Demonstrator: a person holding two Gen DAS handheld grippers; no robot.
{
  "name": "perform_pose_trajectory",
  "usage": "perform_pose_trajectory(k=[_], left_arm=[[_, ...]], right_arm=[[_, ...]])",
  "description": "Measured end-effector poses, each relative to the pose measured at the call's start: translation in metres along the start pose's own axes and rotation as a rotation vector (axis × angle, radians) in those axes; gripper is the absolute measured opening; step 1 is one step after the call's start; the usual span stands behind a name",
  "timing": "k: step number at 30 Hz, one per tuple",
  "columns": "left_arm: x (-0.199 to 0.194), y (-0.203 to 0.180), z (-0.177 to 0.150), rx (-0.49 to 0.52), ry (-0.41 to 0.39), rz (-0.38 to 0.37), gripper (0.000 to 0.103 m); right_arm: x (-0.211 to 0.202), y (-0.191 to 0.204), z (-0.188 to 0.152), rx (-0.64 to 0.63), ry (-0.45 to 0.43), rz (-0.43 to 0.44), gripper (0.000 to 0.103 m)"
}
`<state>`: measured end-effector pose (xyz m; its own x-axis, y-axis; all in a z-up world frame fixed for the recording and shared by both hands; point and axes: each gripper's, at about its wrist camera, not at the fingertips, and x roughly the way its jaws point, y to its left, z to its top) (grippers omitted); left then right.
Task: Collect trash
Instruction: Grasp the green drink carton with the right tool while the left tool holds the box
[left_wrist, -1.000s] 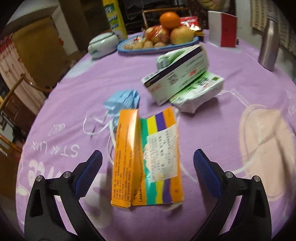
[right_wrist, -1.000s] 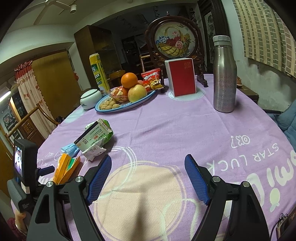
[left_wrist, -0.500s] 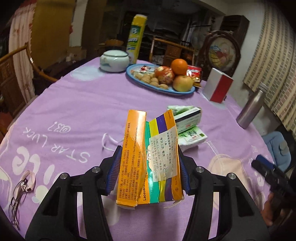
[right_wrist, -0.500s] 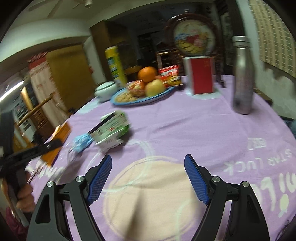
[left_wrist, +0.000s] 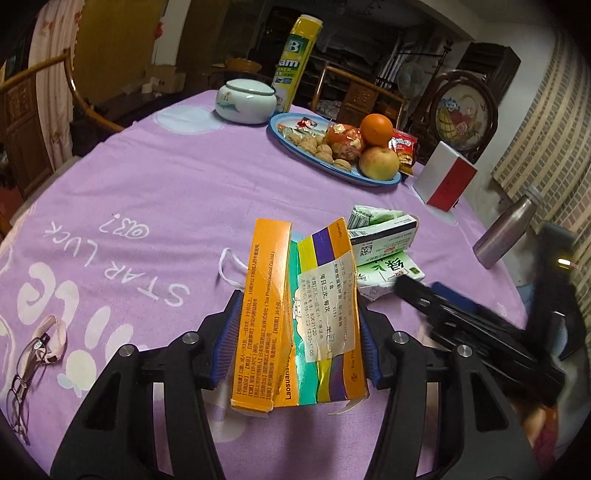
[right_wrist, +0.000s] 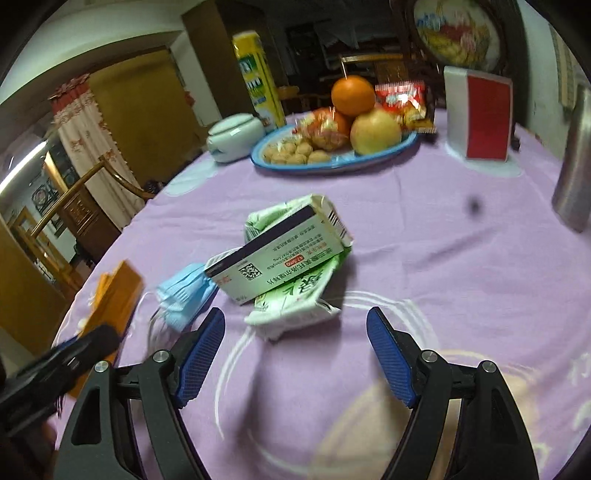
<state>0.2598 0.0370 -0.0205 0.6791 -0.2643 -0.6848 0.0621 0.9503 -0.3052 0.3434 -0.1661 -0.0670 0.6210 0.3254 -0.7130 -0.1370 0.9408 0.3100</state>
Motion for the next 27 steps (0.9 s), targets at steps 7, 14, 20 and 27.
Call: perform_pose_trajectory(k=[7, 14, 20, 27], left_arm=[[0.001, -0.004, 0.000, 0.016, 0.011, -0.010, 0.055], [0.000, -0.006, -0.002, 0.033, -0.011, 0.045, 0.055], [0.004, -0.009, -0.004, 0.055, -0.009, 0.078, 0.055], [0.009, -0.011, -0.005, 0.075, 0.000, 0.107, 0.055]], right_arm=[[-0.011, 0.005, -0.002, -0.081, -0.131, -0.099, 0.061], [-0.076, 0.029, -0.035, -0.411, -0.365, -0.417, 0.060], [-0.134, 0.008, -0.047, -0.322, -0.515, -0.321, 0.060], [-0.143, -0.027, -0.041, -0.165, -0.385, -0.086, 0.044]])
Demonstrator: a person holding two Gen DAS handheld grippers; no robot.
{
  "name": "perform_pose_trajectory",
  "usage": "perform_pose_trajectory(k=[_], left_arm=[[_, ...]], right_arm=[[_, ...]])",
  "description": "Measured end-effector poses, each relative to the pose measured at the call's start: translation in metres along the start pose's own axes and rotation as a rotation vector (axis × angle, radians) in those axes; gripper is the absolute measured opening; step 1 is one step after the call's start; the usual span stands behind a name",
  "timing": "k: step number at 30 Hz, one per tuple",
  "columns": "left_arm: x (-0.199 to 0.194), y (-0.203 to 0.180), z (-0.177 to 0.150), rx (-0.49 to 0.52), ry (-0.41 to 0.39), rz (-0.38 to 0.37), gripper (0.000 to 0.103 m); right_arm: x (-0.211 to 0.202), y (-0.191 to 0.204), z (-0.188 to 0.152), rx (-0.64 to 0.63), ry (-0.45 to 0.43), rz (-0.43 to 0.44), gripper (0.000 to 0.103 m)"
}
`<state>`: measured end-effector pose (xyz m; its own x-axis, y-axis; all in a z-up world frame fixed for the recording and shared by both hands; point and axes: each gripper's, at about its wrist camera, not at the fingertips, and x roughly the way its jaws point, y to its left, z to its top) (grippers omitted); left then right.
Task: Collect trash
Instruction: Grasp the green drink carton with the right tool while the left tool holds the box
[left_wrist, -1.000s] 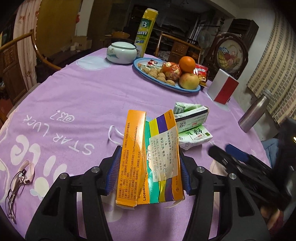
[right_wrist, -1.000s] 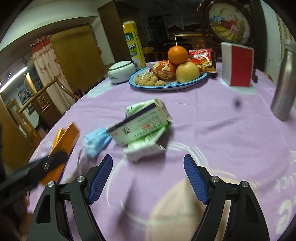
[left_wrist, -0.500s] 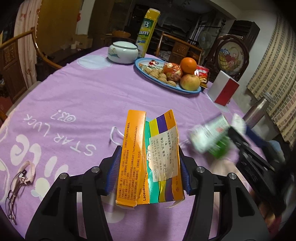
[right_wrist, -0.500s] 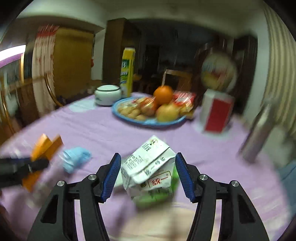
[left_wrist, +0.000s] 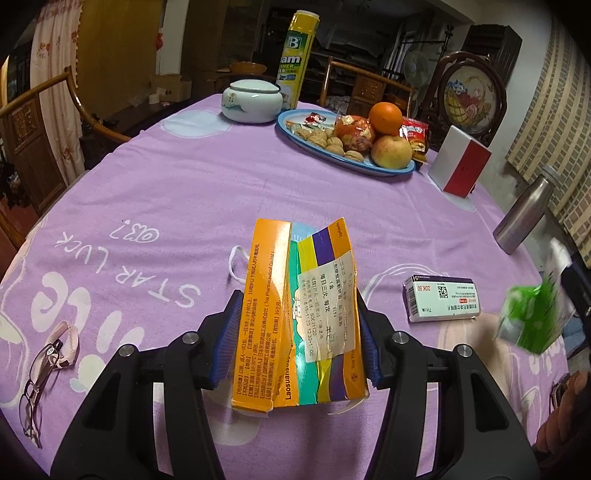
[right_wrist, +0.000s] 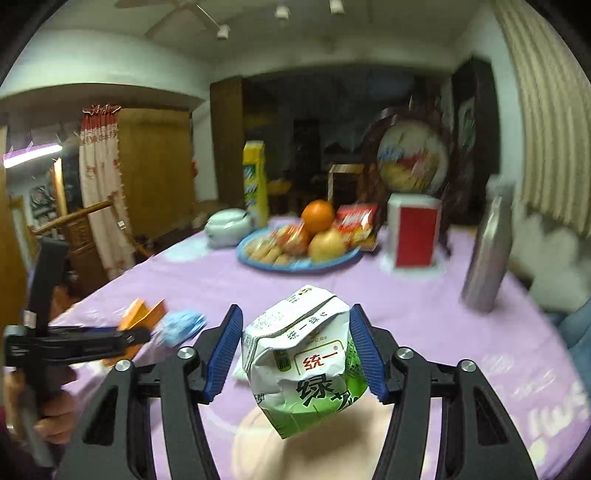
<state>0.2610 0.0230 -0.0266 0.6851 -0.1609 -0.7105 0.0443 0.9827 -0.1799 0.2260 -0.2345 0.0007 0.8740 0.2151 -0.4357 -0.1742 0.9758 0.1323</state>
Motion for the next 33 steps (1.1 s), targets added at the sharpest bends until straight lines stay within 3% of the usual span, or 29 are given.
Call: perform_pose_trajectory(k=[1, 3, 5, 7, 8, 10, 11, 14, 16, 19, 22, 25, 28, 33], left_arm=[[0.000, 0.000, 0.000, 0.003, 0.001, 0.000, 0.055], [0.001, -0.002, 0.000, 0.010, 0.003, 0.000, 0.056], [0.002, -0.003, -0.001, 0.016, 0.007, 0.003, 0.056], [0.003, -0.004, -0.001, 0.022, 0.010, 0.005, 0.056], [0.003, -0.005, -0.001, 0.026, 0.011, 0.006, 0.056], [0.003, -0.005, -0.002, 0.029, 0.009, 0.006, 0.056], [0.003, -0.005, -0.002, 0.031, 0.008, 0.008, 0.056], [0.003, -0.005, -0.002, 0.027, 0.010, 0.007, 0.056], [0.003, -0.004, -0.002, 0.022, 0.010, 0.007, 0.056], [0.002, -0.004, -0.002, 0.018, 0.009, 0.001, 0.056], [0.002, -0.005, -0.002, 0.021, 0.010, -0.001, 0.056], [0.004, -0.006, -0.002, 0.026, 0.022, -0.004, 0.056], [0.006, -0.007, -0.002, 0.031, 0.028, -0.008, 0.056], [-0.001, -0.009, -0.002, 0.038, -0.003, -0.030, 0.056]], right_arm=[[0.003, -0.001, -0.002, 0.013, 0.032, 0.026, 0.033], [0.011, -0.006, -0.007, 0.058, 0.113, 0.085, 0.033], [0.026, -0.004, -0.016, 0.063, 0.200, 0.076, 0.034], [0.027, -0.002, -0.022, 0.056, 0.214, 0.050, 0.036], [0.024, -0.001, -0.023, 0.045, 0.205, 0.045, 0.040], [0.018, 0.001, -0.024, 0.032, 0.178, 0.036, 0.059], [0.017, 0.002, -0.025, 0.032, 0.173, 0.046, 0.061], [0.023, 0.004, -0.030, 0.056, 0.219, 0.100, 0.072], [0.034, 0.008, -0.035, 0.077, 0.270, 0.139, 0.084], [0.050, 0.019, -0.040, 0.081, 0.320, 0.163, 0.088], [0.067, 0.028, -0.041, 0.083, 0.334, 0.132, 0.094], [0.084, 0.032, -0.043, 0.095, 0.373, 0.124, 0.092], [0.083, 0.029, -0.044, 0.122, 0.385, 0.161, 0.074], [0.036, 0.014, -0.023, 0.163, 0.177, 0.178, 0.070]])
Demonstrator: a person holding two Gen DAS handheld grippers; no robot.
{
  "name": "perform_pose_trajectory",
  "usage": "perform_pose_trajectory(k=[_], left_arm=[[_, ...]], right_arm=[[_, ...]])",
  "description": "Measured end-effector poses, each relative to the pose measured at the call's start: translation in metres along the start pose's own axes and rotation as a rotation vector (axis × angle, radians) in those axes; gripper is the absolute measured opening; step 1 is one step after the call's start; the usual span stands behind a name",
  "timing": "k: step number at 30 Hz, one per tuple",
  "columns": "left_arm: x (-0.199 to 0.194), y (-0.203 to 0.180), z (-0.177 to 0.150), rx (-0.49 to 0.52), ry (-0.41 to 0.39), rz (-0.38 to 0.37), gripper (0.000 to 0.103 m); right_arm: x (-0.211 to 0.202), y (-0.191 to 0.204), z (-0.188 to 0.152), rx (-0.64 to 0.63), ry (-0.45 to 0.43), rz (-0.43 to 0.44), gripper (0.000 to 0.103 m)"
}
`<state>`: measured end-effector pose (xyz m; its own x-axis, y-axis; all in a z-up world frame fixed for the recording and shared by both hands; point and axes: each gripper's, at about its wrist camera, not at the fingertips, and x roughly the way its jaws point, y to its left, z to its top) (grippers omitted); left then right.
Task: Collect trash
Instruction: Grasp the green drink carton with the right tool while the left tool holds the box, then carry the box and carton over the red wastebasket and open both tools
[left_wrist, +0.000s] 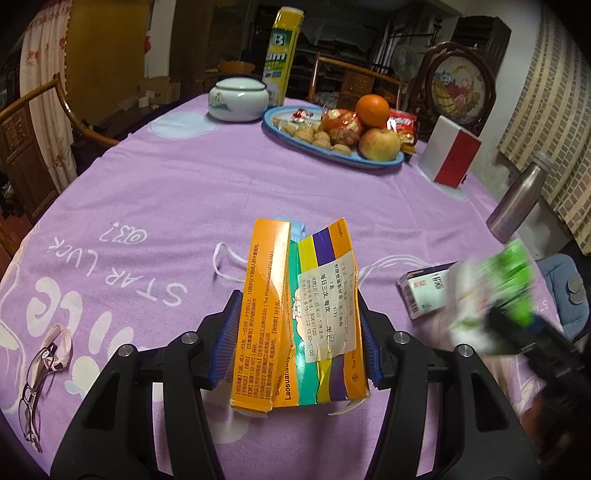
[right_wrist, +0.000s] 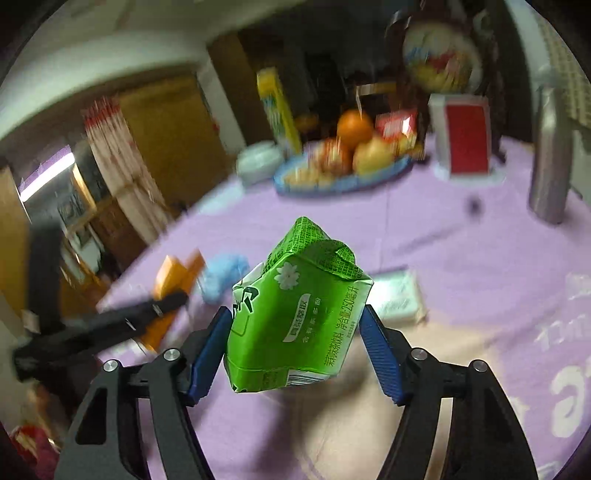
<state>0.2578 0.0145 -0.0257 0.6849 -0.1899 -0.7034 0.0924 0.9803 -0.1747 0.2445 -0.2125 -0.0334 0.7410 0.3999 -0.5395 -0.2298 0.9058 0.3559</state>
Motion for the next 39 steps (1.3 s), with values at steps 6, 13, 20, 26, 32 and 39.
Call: perform_pose_trajectory(k=[6, 13, 20, 26, 32, 39], left_arm=[[-0.020, 0.000, -0.010, 0.012, -0.060, -0.008, 0.056], [-0.079, 0.029, -0.049, -0.048, -0.105, 0.033, 0.056], [-0.135, 0.065, -0.092, -0.109, -0.131, 0.111, 0.056], [-0.183, 0.103, -0.134, -0.171, -0.159, 0.190, 0.056], [-0.226, 0.142, -0.180, -0.246, -0.164, 0.293, 0.056], [-0.256, 0.176, -0.234, -0.301, -0.154, 0.351, 0.056]], right_arm=[[-0.015, -0.018, 0.007, 0.050, -0.054, -0.043, 0.071], [-0.023, -0.011, 0.001, 0.036, -0.061, -0.005, 0.071], [-0.066, 0.000, -0.031, 0.069, -0.134, 0.086, 0.071], [-0.097, 0.026, -0.062, 0.060, -0.143, 0.138, 0.072], [-0.109, 0.075, -0.080, -0.014, -0.125, 0.256, 0.072], [-0.103, 0.152, -0.096, -0.135, -0.040, 0.365, 0.071]])
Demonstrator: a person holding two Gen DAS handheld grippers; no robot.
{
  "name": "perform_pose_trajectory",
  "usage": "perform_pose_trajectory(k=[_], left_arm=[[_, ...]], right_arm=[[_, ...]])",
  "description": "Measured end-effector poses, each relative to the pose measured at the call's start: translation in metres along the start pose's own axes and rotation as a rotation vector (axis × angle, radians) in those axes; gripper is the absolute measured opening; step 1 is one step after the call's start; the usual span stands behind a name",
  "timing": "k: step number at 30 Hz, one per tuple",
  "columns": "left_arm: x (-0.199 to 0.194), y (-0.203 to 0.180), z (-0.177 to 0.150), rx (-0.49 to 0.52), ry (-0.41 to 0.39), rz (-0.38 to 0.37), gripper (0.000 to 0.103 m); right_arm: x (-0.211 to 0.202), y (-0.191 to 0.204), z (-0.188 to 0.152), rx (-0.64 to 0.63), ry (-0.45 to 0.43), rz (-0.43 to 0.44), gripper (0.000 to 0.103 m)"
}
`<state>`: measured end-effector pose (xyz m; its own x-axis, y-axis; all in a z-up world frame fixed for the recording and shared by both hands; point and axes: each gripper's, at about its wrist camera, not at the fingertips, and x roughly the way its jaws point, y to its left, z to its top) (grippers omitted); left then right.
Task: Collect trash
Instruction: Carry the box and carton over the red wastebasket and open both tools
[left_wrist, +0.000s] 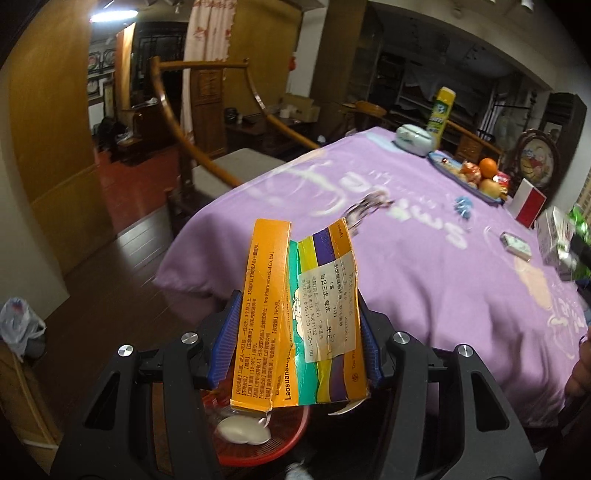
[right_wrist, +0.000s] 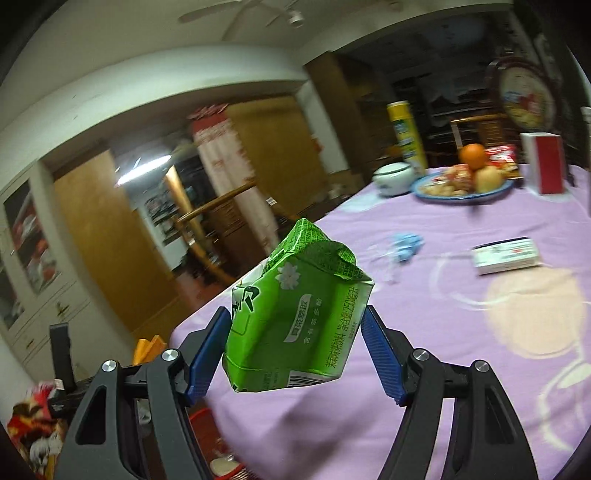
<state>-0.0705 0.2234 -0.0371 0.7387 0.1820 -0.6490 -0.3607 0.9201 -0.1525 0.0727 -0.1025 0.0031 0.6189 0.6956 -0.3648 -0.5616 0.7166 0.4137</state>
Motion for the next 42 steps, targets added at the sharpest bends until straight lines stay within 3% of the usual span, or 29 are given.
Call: perform_pose_trajectory(k=[6, 10, 13, 17, 20, 28, 36, 42], left_arm=[[0.014, 0.041, -0.031, -0.037, 0.066, 0.008, 0.056], [0.034, 0.058, -0.037, -0.085, 0.125, -0.055, 0.056], [0.046, 0.061, -0.043, -0.076, 0.150, -0.060, 0.059], [0.064, 0.069, -0.051, -0.088, 0.213, -0.058, 0.073], [0.072, 0.077, -0.054, -0.108, 0.238, -0.017, 0.081], [0.060, 0.103, -0.047, -0.129, 0.163, 0.160, 0.091], [0.052, 0.134, -0.038, -0.191, 0.108, 0.237, 0.093], [0.054, 0.157, -0.040, -0.232, 0.114, 0.266, 0.093]], right_arm=[[0.014, 0.057, -0.014, -0.100, 0.061, 0.030, 0.071], [0.021, 0.085, -0.024, -0.143, 0.100, 0.035, 0.071], [0.021, 0.097, -0.030, -0.175, 0.113, 0.036, 0.072], [0.028, 0.103, -0.035, -0.185, 0.141, 0.048, 0.072], [0.038, 0.103, -0.039, -0.180, 0.167, 0.063, 0.072], [0.069, 0.119, -0.063, -0.211, 0.290, 0.153, 0.072], [0.108, 0.170, -0.092, -0.344, 0.417, 0.242, 0.075], [0.137, 0.200, -0.100, -0.391, 0.471, 0.291, 0.080]])
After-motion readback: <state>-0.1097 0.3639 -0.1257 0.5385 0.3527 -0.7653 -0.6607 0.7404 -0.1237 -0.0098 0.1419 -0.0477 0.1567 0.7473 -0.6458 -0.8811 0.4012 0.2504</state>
